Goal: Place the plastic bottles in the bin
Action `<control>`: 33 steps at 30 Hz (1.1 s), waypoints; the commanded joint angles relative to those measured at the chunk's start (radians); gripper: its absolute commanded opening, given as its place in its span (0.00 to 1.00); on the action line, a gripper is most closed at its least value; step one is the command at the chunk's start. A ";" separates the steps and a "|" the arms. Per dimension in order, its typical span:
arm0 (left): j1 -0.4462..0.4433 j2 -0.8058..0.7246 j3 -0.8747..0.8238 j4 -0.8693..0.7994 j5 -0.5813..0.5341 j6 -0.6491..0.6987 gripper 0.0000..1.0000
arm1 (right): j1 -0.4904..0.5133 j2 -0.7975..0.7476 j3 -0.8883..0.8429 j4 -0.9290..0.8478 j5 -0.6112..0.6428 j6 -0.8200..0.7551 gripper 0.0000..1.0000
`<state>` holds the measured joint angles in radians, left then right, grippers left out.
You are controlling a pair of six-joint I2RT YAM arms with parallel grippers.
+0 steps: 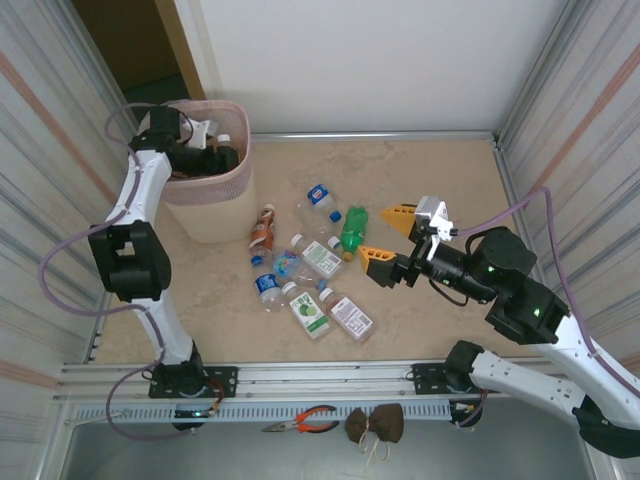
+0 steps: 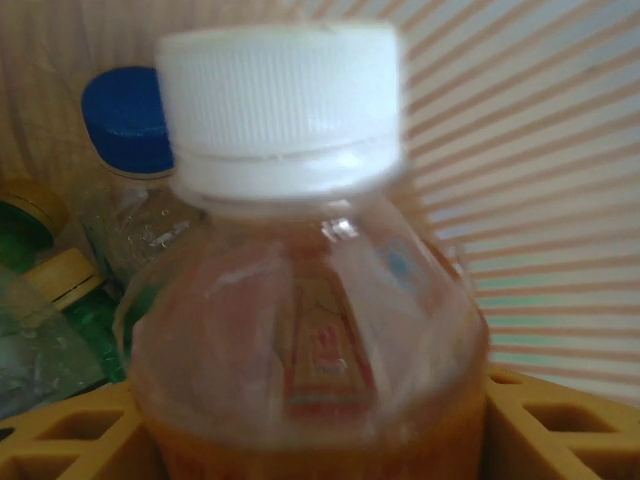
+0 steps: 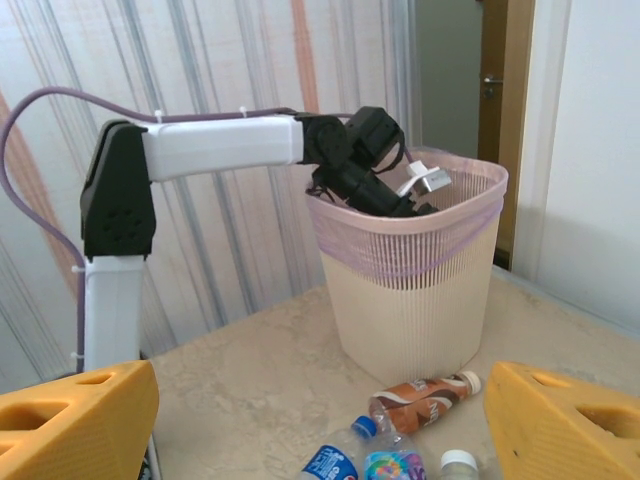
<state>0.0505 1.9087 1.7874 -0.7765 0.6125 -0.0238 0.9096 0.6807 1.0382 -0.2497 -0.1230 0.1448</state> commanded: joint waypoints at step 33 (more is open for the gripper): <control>0.006 -0.317 -0.012 0.001 0.042 -0.054 0.83 | -0.048 0.125 -0.050 -0.141 0.284 0.262 0.87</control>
<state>0.0463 1.6531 1.7870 -0.7956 0.6128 -0.0582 0.8822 0.7879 1.0103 -0.3573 0.1112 0.2863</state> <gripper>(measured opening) 0.831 0.866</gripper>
